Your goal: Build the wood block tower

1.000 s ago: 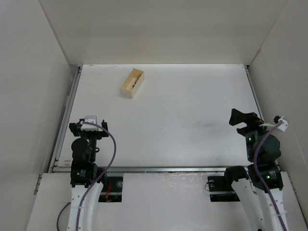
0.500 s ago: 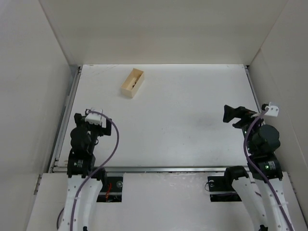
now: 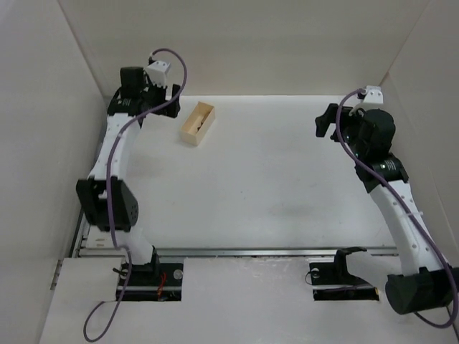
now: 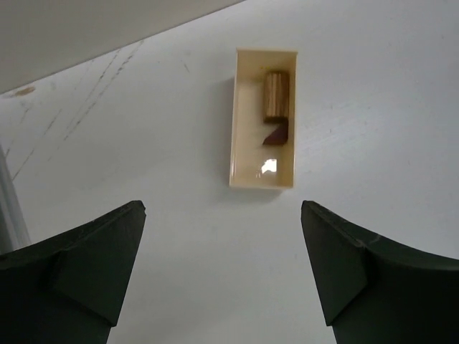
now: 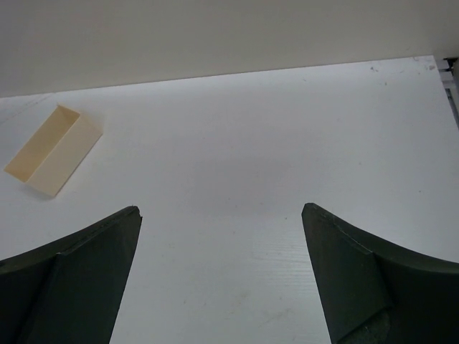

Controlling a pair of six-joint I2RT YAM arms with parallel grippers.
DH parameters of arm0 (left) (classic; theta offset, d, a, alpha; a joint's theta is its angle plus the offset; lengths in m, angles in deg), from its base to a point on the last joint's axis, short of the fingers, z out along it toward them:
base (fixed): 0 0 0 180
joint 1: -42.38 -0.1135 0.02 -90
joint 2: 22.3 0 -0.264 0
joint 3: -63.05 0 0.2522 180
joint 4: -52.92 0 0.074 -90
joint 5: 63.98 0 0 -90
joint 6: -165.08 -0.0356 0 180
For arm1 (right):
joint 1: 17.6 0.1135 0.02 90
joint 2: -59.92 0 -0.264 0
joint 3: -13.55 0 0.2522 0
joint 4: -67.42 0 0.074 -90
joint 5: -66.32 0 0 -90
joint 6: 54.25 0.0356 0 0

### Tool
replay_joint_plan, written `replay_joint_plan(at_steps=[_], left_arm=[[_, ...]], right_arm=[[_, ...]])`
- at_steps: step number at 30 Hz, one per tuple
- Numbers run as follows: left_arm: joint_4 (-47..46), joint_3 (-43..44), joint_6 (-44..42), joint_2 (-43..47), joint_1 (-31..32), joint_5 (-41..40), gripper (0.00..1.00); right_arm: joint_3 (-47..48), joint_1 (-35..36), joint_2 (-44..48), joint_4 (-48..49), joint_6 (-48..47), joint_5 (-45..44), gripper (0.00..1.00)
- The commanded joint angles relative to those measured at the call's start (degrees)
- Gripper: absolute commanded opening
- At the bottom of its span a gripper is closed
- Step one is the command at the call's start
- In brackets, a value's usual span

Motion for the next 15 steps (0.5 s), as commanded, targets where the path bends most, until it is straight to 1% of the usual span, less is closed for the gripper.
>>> replay_joint_plan(at_steps=[1,2,4,5,6,8,9,11,15], left_arm=[[6.95,14.37,2.67,-11.2,1.4,6.47,0.87],[6.95,17.05,2.67,-17.15,1.93,5.52,0.83],[6.42,22.32,2.68,-22.37,3.33,4.2,0.75],[6.42,27.22,2.68,-24.66,3.34,4.19,0.69],[6.42,29.36,2.68,-28.86,4.12,3.15,0.65],[6.43,32.62,2.06,-31.87,4.66,2.34,0.6],[5.81,32.63,2.06,-33.63,4.66,1.65,0.49],[3.62,32.63,3.37,-34.78,4.66,0.51,0.39],[1.76,31.58,3.3,-37.42,5.79,-5.11,0.4]], right_arm=[[3.26,0.12,-2.93,5.01,0.7,1.43,1.0],[3.26,0.12,-4.42,6.77,1.22,2.38,1.0],[3.78,0.12,-5.92,7.49,1.93,3.88,1.0],[3.78,0.12,-7.15,8.27,2.46,4.41,1.0],[4.39,0.12,-7.77,8.28,2.46,4.41,1.0],[4.4,0.12,-9.0,8.8,2.99,5.03,1.0],[4.4,0.12,-10.14,8.8,2.99,5.03,1.0],[4.4,0.12,-11.2,8.8,2.99,5.64,1.0],[4.4,0.12,-13.31,8.8,2.99,7.74,1.0]])
